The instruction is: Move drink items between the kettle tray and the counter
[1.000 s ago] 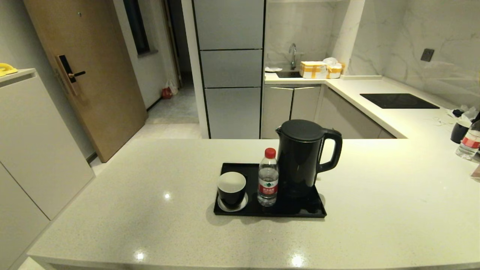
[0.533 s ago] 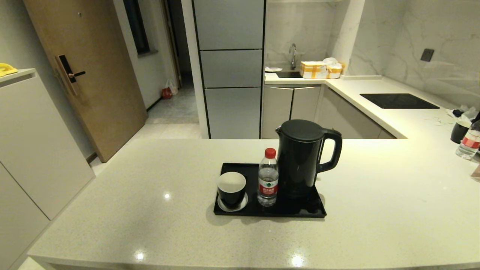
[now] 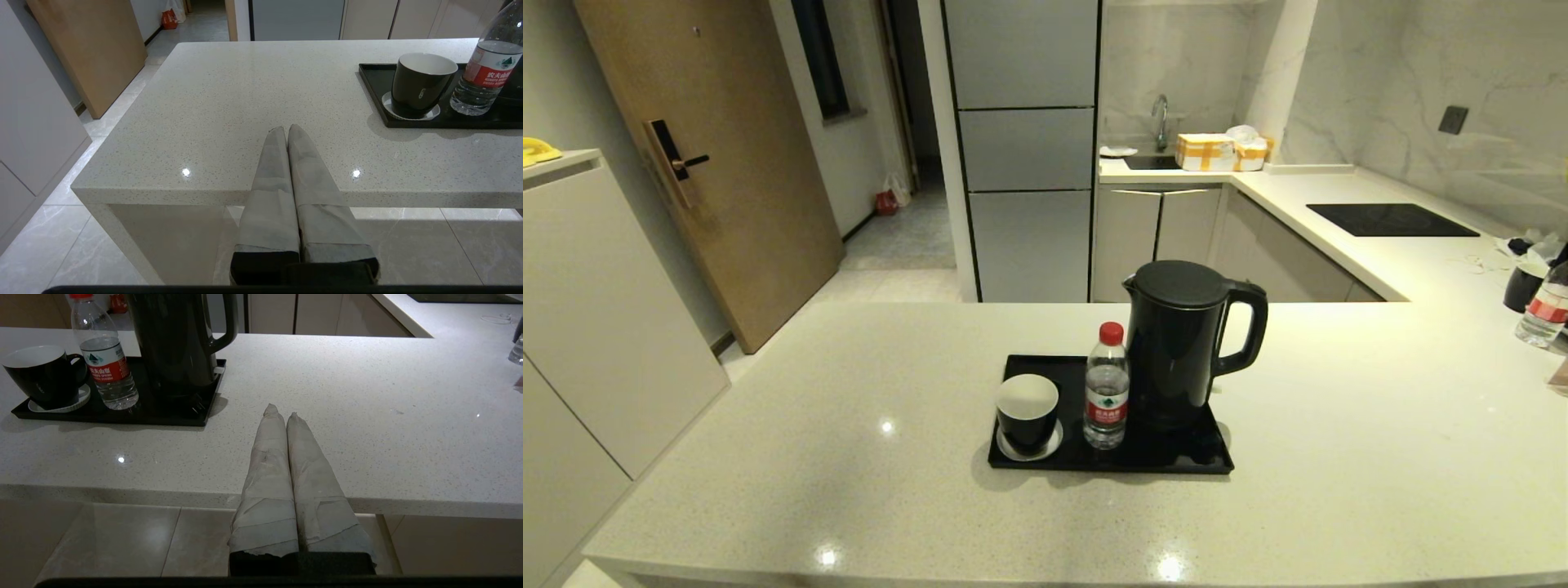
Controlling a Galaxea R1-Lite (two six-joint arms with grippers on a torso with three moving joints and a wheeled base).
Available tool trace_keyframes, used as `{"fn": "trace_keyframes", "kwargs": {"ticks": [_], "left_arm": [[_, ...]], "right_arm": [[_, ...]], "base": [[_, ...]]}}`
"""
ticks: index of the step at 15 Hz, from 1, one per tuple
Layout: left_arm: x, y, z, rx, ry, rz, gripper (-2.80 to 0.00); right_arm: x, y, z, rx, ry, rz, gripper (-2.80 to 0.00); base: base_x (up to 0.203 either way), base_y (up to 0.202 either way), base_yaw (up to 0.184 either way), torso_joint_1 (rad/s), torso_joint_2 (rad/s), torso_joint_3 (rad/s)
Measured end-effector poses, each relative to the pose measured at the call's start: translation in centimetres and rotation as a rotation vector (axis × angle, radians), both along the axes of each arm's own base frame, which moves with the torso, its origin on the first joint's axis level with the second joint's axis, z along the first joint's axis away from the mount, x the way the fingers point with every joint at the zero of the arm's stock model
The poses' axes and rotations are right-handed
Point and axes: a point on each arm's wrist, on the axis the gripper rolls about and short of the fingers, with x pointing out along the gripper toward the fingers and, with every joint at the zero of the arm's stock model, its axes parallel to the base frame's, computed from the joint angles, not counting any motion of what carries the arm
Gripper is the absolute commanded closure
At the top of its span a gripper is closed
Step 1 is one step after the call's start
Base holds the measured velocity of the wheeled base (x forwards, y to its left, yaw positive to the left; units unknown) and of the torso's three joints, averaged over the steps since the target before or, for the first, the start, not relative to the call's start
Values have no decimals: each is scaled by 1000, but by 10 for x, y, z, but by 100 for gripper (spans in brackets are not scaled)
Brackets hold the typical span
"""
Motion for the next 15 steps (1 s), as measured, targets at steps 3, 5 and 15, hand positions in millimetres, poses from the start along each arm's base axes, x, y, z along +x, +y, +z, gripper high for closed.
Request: {"fn": "trace_keyframes", "kwargs": {"ticks": [3,5,15], "left_arm": [[0,0,0,0,0,1,0],[0,0,0,-1,0,1,0],[0,0,0,-1,0,1,0]], "right_arm": [[0,0,0,6,0,0,0],[0,0,0,14,1,-1,0],[0,0,0,44,0,-9,0]], "base": [[0,0,0,0,0,0],[0,0,0,0,0,0],[0,0,0,0,0,0]]}}
